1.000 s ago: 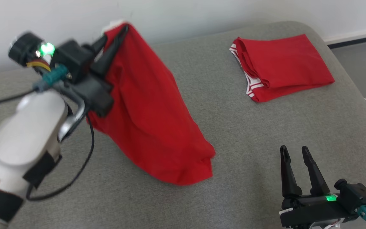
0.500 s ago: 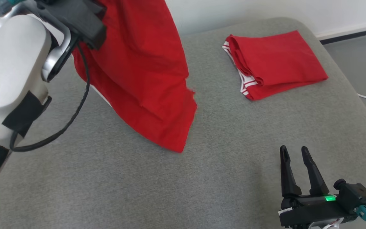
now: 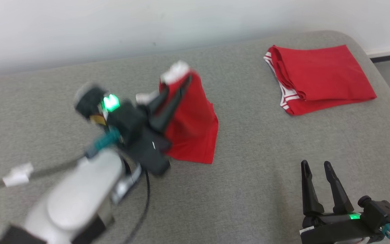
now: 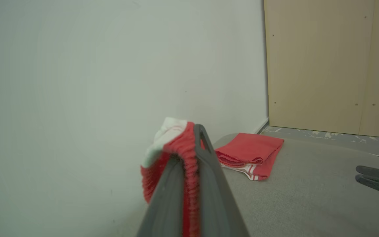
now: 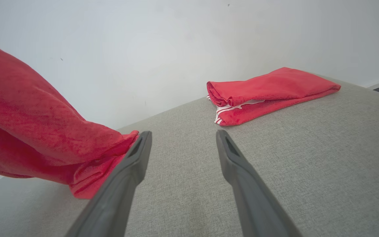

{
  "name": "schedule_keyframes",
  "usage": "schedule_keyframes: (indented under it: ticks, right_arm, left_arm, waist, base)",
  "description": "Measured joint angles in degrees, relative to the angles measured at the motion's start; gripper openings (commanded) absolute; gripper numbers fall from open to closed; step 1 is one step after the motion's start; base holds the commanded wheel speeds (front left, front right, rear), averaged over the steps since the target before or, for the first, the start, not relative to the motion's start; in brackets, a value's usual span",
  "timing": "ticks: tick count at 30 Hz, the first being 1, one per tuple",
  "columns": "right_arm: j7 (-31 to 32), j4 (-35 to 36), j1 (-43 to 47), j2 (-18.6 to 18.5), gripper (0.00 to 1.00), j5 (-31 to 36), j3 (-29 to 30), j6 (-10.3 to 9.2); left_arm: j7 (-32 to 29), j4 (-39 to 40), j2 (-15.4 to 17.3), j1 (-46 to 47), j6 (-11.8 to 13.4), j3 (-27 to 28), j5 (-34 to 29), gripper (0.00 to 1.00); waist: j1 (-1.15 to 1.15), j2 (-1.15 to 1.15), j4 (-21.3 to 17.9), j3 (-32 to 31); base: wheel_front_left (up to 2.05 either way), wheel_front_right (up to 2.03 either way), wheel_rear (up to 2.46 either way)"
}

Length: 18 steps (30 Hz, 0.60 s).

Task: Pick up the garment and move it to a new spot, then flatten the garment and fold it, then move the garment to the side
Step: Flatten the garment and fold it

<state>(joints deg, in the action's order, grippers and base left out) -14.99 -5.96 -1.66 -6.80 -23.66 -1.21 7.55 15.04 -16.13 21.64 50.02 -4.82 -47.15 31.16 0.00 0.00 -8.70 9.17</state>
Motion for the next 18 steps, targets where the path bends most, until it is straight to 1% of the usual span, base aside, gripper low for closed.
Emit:
schedule_keyframes:
  ticks: [1, 2, 5, 8, 13, 18]
  right_arm:
    - [0.0, 0.0, 0.2, -0.1, 1.0, 0.0, 0.0, 0.0]
    - [0.0, 0.0, 0.2, -0.1, 1.0, 0.0, 0.0, 0.0]
    - [0.0, 0.0, 0.7, -0.5, 1.0, 0.0, 0.1, 0.0]
    - [0.0, -0.1, 0.8, -0.8, 1.0, 0.0, -0.1, 0.0]
    - [0.0, -0.3, 0.9, -1.0, 1.0, 0.0, -0.3, 0.0]
    - [0.0, -0.6, 1.3, -1.2, 1.0, 0.0, -0.5, 0.0]
  left_arm:
    - [0.0, 0.9, -0.5, -2.6, 0.7, 0.3, -0.1, 0.0]
    - [0.0, 0.9, -0.5, -2.6, 0.7, 0.3, -0.1, 0.0]
    - [0.0, 2.8, -2.4, -9.7, 1.2, 0.6, -0.3, 0.0]
    - [0.0, 3.0, -4.1, -17.6, 1.3, 0.3, -1.6, 0.0]
    - [0.0, 1.0, -6.2, -26.2, 0.3, -0.4, -3.3, 0.0]
    - [0.0, -3.2, -7.1, -31.8, -0.8, 0.0, -4.7, 0.0]
  waist:
    - [0.0, 0.0, 0.3, -0.2]
    - [0.0, 0.0, 0.3, -0.2]
    - [0.0, 0.0, 1.4, -0.7]
    - [-0.01, 0.0, 2.5, -1.3]
    - [-0.01, 0.0, 3.2, -1.7]
    - [-0.01, 0.0, 3.4, -2.2]
  base:
    - [0.0, 0.0, 0.0]
    - [0.0, 0.0, 0.0]
    - [0.0, 0.0, 0.0]
    - [0.0, 0.0, 0.0]
    - [0.0, 0.0, 0.0]
    - [0.0, 0.0, 0.0]
